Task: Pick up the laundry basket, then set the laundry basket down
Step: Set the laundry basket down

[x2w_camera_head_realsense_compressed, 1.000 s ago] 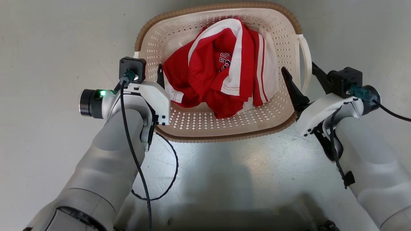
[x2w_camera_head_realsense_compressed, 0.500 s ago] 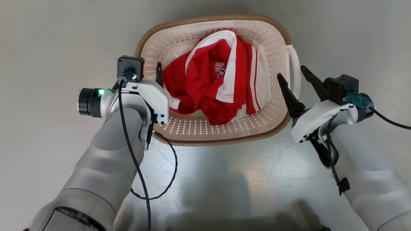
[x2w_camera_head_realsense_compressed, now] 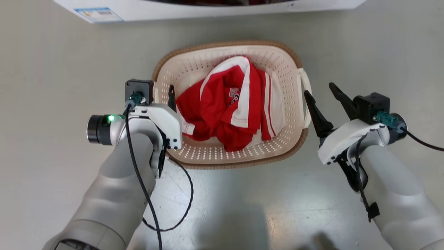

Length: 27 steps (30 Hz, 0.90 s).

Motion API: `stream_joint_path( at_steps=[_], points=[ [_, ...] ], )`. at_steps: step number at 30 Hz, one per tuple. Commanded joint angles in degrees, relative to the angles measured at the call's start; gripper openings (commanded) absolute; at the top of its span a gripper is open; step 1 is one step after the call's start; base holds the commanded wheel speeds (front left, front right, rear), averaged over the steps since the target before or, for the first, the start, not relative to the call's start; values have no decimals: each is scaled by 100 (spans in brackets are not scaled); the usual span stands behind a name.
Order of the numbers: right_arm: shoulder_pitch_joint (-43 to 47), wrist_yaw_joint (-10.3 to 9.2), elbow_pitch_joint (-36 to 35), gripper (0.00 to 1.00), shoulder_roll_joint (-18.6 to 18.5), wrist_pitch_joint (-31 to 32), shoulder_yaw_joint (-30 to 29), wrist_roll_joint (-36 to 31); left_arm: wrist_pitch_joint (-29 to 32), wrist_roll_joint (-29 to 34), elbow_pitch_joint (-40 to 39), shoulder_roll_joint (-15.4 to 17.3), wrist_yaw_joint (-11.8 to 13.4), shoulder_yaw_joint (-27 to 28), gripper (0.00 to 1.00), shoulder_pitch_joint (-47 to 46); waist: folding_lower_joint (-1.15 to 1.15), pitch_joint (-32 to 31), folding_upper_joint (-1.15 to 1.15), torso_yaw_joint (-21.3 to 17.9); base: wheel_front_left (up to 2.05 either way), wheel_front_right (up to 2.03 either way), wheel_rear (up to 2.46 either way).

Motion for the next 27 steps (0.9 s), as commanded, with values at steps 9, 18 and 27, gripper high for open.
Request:
stream_joint_path(
  at_steps=[9, 18, 27],
  points=[
    [645, 36, -138, 100, 81, -62, -232, -119, -35, 202, -669, 243, -112, 509, 100, 785, 0, -1054, 0, -35, 0, 0, 0],
    [1064, 36, -182, 100, 42, -62, -617, -235, -35, 587, -1374, 440, -299, 999, 100, 1685, 0, -2149, 0, -111, 0, 0, 0],
    [1413, 36, -381, 100, 53, -62, -803, -456, -35, 766, -1902, 547, -430, 1577, 100, 2387, 0, -2856, 0, -203, 0, 0, 0]
  ],
)
